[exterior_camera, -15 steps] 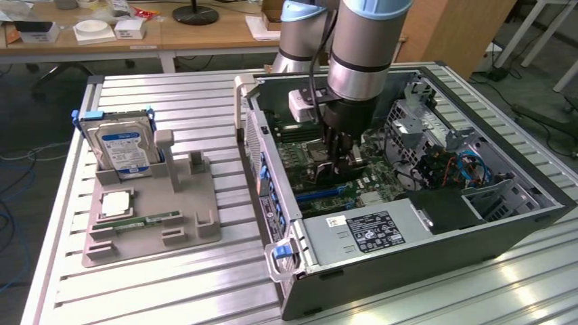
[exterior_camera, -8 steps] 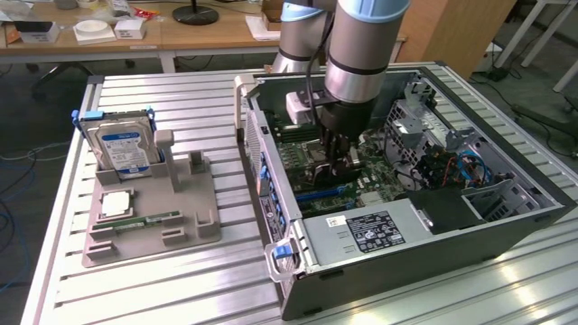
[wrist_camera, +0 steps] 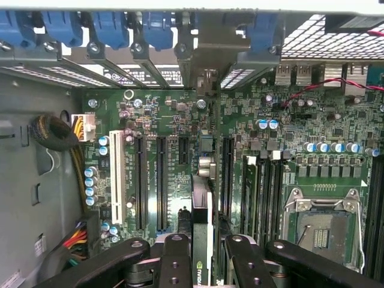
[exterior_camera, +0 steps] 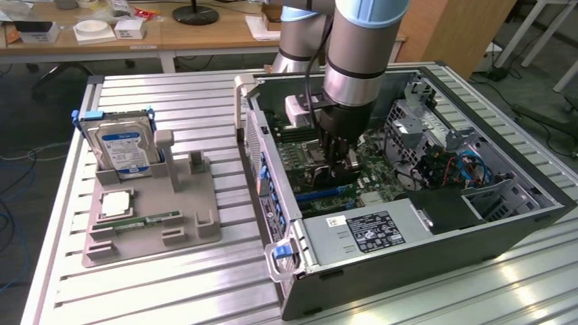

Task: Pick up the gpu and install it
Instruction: 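Insert the gpu into the slot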

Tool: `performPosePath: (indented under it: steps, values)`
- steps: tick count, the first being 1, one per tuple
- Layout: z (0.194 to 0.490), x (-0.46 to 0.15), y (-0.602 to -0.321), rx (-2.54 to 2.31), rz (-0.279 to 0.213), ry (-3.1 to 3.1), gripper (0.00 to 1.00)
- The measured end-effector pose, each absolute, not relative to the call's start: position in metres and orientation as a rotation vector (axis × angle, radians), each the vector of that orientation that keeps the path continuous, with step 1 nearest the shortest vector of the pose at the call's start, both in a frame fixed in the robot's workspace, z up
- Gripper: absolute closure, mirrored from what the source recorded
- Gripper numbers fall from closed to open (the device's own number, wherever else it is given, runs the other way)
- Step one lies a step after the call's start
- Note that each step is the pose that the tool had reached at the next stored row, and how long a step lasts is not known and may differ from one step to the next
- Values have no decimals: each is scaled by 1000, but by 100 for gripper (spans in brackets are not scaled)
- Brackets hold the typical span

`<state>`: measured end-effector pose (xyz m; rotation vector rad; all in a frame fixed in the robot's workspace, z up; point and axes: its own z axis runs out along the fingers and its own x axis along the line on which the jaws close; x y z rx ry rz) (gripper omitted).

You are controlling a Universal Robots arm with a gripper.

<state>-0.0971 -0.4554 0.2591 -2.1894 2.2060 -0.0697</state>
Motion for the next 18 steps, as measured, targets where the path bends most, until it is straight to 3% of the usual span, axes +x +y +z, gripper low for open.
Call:
performPosePath:
  steps: [18]
  values:
    - [247,-97,-455,-2189,-69,2206,74]
